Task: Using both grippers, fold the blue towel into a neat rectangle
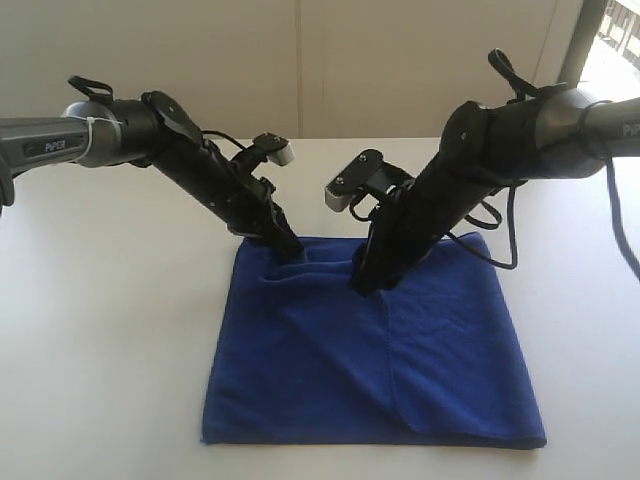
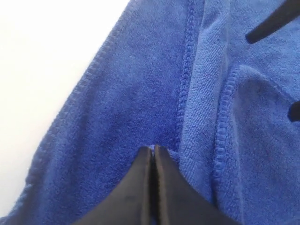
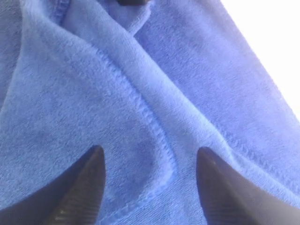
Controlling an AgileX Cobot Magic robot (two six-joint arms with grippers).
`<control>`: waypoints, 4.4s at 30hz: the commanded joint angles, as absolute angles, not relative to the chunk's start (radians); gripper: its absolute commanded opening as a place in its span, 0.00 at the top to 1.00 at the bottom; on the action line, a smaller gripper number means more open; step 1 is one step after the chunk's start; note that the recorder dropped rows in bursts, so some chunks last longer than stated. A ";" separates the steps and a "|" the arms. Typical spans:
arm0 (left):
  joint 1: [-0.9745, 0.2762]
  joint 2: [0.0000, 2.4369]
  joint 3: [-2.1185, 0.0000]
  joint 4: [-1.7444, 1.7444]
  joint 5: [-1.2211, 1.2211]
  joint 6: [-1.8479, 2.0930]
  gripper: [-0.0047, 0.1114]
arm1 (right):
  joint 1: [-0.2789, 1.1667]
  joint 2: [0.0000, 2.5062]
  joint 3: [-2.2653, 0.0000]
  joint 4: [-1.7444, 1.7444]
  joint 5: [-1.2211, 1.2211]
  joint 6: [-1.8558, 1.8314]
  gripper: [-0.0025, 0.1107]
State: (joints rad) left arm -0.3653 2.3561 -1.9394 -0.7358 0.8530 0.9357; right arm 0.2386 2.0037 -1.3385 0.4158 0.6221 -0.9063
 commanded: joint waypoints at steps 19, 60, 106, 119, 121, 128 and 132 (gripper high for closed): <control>-0.339 2.302 -1.944 -0.761 0.839 0.938 0.96 | 0.238 2.049 -1.336 0.422 0.610 -0.913 0.91; -0.341 2.204 -1.944 -0.884 0.754 0.864 0.96 | 0.447 1.798 -1.336 0.527 1.002 -0.922 0.98; -0.324 2.256 -1.942 -0.624 0.814 0.598 0.96 | 0.447 1.843 -1.336 0.632 1.014 -0.991 0.98; -0.351 2.257 -1.944 -0.918 0.803 0.690 0.96 | 0.447 1.808 -1.336 0.365 1.075 -0.851 0.98; -0.366 2.257 -1.944 -1.020 0.797 0.766 0.96 | 0.447 1.784 -1.336 0.236 1.081 -0.771 0.98; -0.460 2.257 -1.982 -1.195 0.699 0.904 0.96 | 0.447 1.682 -1.336 -0.020 1.129 -0.590 0.98; -0.503 2.257 -2.038 -1.206 0.651 0.915 0.96 | 0.447 1.639 -1.336 -0.087 1.171 -0.530 0.98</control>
